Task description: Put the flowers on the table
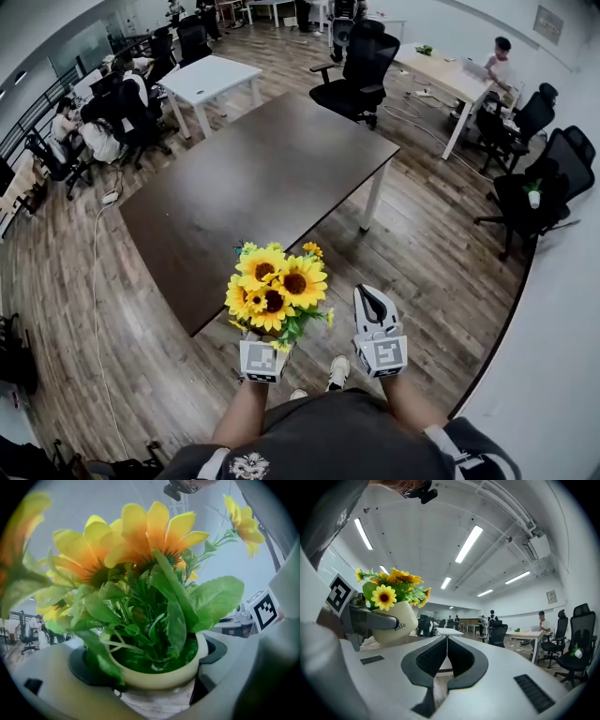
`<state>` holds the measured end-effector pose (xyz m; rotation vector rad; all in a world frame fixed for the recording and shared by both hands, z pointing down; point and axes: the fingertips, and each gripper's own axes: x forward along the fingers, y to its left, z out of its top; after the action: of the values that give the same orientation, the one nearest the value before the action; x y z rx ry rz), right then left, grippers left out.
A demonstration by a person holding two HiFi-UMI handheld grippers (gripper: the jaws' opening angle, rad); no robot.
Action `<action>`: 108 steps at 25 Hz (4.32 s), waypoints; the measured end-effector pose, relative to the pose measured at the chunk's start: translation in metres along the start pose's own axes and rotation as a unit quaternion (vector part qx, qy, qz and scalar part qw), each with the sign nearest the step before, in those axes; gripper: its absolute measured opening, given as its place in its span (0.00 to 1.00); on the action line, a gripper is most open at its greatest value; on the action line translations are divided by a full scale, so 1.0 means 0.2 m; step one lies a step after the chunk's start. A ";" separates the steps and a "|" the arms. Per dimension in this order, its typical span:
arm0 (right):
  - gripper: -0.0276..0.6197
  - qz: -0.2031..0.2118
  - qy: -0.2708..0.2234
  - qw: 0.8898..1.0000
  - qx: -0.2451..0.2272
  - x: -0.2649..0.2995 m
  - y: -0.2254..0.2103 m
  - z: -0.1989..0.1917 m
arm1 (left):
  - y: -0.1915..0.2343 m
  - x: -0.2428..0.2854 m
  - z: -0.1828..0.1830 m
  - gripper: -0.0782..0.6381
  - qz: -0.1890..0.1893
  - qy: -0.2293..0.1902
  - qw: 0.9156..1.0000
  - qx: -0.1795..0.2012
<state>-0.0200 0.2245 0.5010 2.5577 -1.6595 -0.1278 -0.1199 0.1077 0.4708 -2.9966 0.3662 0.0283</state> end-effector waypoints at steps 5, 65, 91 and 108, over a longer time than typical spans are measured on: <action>0.08 0.038 -0.001 0.999 0.005 0.25 -0.31 0.01 | -0.03 0.38 0.04 0.86 0.015 0.004 1.000 0.013; 0.08 0.199 -0.059 0.978 0.032 2.01 -0.05 0.16 | 1.25 1.05 -0.24 0.86 0.142 0.041 0.989 0.027; 0.08 0.316 -0.034 0.948 0.013 2.63 -0.15 0.05 | 1.54 1.44 -0.39 0.86 0.250 0.069 0.966 0.016; 0.08 0.405 -0.024 0.914 0.013 2.81 -0.24 -0.12 | 1.55 1.54 -0.55 0.86 0.360 0.104 0.927 0.001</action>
<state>0.2549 -0.2682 0.5071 1.6747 -2.5744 -0.1014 0.1054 -0.2779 0.5321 -2.6812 1.4534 -0.2223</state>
